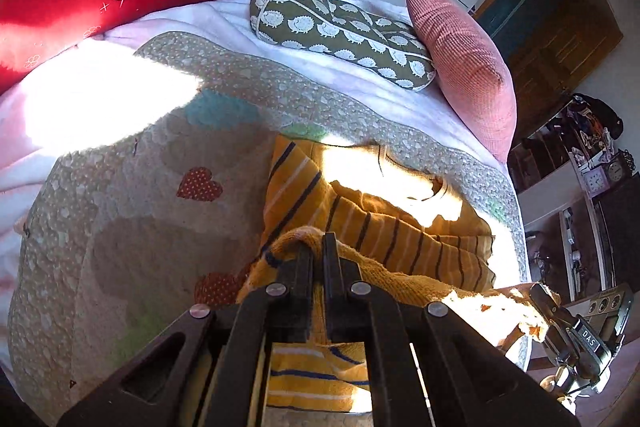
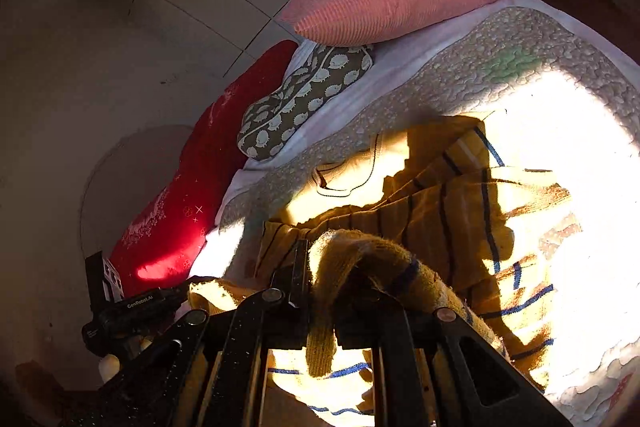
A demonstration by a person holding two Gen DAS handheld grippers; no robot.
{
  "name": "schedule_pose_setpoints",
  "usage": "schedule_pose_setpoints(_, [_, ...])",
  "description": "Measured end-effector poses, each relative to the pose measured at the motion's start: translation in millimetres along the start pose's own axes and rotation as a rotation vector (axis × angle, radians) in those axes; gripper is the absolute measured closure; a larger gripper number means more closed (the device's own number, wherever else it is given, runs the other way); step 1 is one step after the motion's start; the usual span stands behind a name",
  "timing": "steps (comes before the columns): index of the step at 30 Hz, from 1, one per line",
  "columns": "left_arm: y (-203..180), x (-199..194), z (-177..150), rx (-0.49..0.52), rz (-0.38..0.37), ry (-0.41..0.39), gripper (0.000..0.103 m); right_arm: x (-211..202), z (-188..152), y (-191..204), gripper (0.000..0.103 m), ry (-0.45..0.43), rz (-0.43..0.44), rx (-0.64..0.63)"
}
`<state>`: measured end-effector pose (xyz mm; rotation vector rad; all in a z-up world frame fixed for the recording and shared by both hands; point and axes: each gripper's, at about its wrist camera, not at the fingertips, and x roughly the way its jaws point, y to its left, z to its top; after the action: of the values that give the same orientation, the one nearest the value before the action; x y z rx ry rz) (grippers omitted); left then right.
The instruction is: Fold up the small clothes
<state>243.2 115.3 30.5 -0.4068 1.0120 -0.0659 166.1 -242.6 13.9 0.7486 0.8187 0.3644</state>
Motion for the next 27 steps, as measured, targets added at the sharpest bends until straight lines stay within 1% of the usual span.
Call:
schedule_pose_setpoints(4, [-8,43,32,-0.011,0.034,0.025,0.099,37,35,-28,0.094,0.000,-0.017,0.092])
schedule_pose_setpoints(8, [-12,83,49,-0.004,0.086,0.062,0.099,69,58,-49,0.094,0.003,-0.035,0.145])
schedule_pose_setpoints(11, [-15,102,64,-0.010,0.095,0.066,0.099,90,74,-58,0.094,-0.004,-0.049,0.164])
schedule_pose_setpoints(14, [-24,117,76,0.009,0.125,0.054,0.099,107,87,-67,0.094,-0.008,-0.084,0.180])
schedule_pose_setpoints(16, [-31,127,82,0.038,0.158,0.047,0.099,116,94,-72,0.092,-0.001,-0.101,0.185])
schedule_pose_setpoints(17, [-33,133,84,0.052,0.182,0.050,0.097,120,97,-75,0.092,0.007,-0.101,0.192])
schedule_pose_setpoints(18, [-34,138,86,0.059,0.201,0.059,0.096,125,100,-78,0.092,0.017,-0.103,0.201])
schedule_pose_setpoints(19, [-34,143,87,0.056,0.205,0.071,0.096,129,102,-80,0.091,0.028,-0.108,0.209])
schedule_pose_setpoints(20, [-32,146,87,0.049,0.201,0.083,0.096,132,105,-84,0.090,0.042,-0.101,0.220])
schedule_pose_setpoints(21, [-29,147,88,0.039,0.189,0.093,0.096,135,107,-87,0.085,0.055,-0.087,0.233])
schedule_pose_setpoints(22, [-26,146,90,0.024,0.160,0.096,0.096,136,110,-90,0.079,0.065,-0.074,0.250])
schedule_pose_setpoints(23, [-22,144,91,0.009,0.127,0.095,0.095,135,112,-93,0.077,0.062,-0.054,0.267])
schedule_pose_setpoints(25, [-14,138,96,-0.023,0.065,0.103,0.093,127,117,-96,0.063,0.024,-0.015,0.290])
schedule_pose_setpoints(27, [-6,132,100,-0.059,0.018,0.105,0.091,119,120,-95,0.058,-0.007,-0.001,0.301])
